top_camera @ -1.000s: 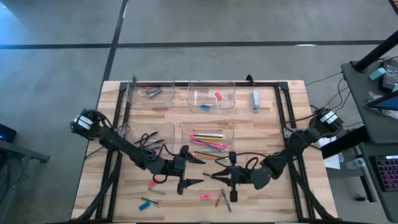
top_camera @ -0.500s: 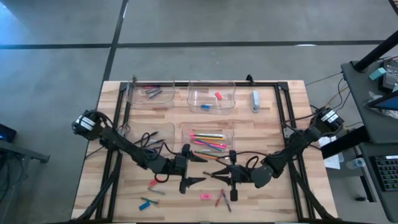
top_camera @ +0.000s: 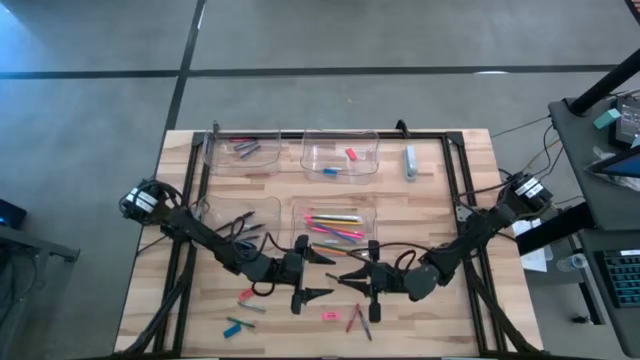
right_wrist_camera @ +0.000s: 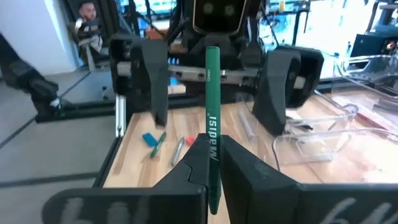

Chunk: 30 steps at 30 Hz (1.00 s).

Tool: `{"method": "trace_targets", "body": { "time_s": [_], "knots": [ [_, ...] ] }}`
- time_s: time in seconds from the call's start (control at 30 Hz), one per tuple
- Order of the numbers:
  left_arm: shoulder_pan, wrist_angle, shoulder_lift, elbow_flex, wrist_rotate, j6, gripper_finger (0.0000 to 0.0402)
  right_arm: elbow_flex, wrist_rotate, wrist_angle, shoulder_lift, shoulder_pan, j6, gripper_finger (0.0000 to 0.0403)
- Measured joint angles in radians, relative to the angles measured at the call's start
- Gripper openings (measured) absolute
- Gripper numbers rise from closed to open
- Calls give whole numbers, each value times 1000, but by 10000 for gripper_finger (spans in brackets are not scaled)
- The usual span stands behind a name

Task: Sort crayons/erasers/pens/pencils in bins
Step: Put the right green crayon into the top left transparent bin

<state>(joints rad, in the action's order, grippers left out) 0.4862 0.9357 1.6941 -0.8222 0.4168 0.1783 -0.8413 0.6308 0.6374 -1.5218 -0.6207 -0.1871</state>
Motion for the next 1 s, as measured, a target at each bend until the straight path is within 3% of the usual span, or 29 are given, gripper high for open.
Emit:
{"method": "trace_targets", "body": {
  "time_s": [0.13,0.43,1.0],
  "knots": [
    [0,2,1,-5,1,1,315,0,5,83,-43,10,27,13],
    [4,-2,-2,-4,5,2,300,0,-3,44,-53,23,4,13],
    [3,-2,-4,-4,10,2,92,0,-2,28,-53,23,3,13]
  ]
}}
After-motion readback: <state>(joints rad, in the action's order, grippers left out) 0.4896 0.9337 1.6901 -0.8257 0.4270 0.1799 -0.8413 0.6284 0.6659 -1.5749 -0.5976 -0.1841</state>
